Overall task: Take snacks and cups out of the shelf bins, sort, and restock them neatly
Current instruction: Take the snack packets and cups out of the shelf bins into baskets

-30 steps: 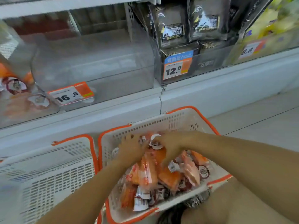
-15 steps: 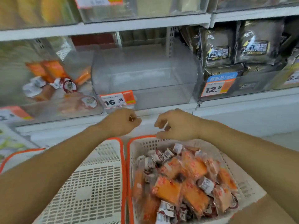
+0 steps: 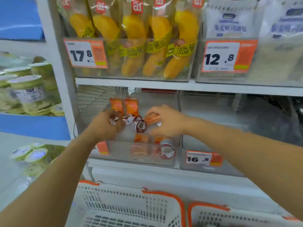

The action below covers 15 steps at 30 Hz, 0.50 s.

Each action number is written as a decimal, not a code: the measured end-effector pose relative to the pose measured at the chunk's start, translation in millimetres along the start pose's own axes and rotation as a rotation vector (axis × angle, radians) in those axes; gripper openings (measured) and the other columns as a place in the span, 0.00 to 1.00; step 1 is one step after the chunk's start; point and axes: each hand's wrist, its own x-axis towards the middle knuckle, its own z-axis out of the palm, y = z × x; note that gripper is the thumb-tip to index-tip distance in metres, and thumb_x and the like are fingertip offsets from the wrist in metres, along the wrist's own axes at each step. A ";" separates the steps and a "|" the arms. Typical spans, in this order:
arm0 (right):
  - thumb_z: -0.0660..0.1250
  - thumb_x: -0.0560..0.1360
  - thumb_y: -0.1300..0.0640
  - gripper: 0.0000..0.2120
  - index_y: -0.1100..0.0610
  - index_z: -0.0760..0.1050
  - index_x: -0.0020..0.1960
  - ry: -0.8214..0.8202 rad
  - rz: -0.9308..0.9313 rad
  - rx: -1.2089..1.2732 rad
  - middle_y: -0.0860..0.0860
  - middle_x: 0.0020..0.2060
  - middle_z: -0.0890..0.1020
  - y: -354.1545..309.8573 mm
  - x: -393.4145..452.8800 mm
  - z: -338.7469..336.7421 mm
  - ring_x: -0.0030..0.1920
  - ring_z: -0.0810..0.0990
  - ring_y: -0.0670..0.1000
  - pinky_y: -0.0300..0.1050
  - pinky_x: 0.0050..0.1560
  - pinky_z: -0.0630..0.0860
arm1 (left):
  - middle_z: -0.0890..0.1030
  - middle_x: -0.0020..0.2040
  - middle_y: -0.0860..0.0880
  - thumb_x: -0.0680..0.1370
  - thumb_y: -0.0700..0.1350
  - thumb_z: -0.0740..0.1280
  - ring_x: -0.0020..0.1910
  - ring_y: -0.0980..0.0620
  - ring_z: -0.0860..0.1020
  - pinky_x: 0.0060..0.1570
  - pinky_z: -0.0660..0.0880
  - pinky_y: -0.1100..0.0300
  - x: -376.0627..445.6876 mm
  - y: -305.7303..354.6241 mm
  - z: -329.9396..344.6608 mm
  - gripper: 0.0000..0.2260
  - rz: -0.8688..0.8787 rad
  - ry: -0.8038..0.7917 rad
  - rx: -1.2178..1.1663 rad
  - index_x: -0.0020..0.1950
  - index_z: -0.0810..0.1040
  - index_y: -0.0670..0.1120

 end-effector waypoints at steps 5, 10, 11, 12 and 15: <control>0.80 0.67 0.44 0.43 0.45 0.64 0.76 -0.107 0.077 -0.027 0.53 0.75 0.64 14.7 109.2 17.9 0.71 0.70 0.55 0.46 0.68 0.69 | 0.75 0.59 0.46 0.75 0.51 0.72 0.61 0.43 0.75 0.54 0.71 0.57 62.7 -35.1 4.5 0.26 0.000 -0.157 0.229 0.70 0.69 0.53; 0.83 0.63 0.46 0.56 0.49 0.55 0.81 -0.177 -0.007 -0.141 0.50 0.78 0.61 22.2 179.0 40.6 0.76 0.64 0.55 0.43 0.72 0.63 | 0.67 0.56 0.53 0.72 0.56 0.73 0.67 0.48 0.66 0.68 0.61 0.57 106.1 -47.0 9.5 0.33 -0.026 -0.329 0.486 0.73 0.63 0.52; 0.84 0.61 0.45 0.58 0.49 0.54 0.81 -0.224 -0.011 -0.161 0.50 0.78 0.62 23.0 188.6 45.9 0.75 0.65 0.55 0.44 0.73 0.65 | 0.67 0.54 0.55 0.70 0.58 0.73 0.65 0.50 0.65 0.69 0.60 0.57 113.2 -49.0 13.7 0.31 -0.011 -0.348 0.554 0.69 0.66 0.52; 0.85 0.59 0.43 0.60 0.48 0.54 0.81 -0.269 -0.012 -0.188 0.49 0.78 0.63 23.8 195.7 51.9 0.75 0.67 0.55 0.47 0.73 0.67 | 0.69 0.53 0.55 0.69 0.59 0.74 0.66 0.49 0.66 0.69 0.61 0.56 118.9 -50.0 17.9 0.30 0.005 -0.363 0.609 0.65 0.67 0.52; 0.83 0.60 0.41 0.56 0.46 0.57 0.80 -0.305 -0.036 -0.310 0.49 0.77 0.65 26.4 206.1 63.8 0.72 0.70 0.55 0.46 0.69 0.70 | 0.73 0.61 0.52 0.66 0.63 0.77 0.69 0.46 0.67 0.68 0.64 0.56 129.9 -44.0 25.9 0.36 0.018 -0.434 0.740 0.67 0.66 0.53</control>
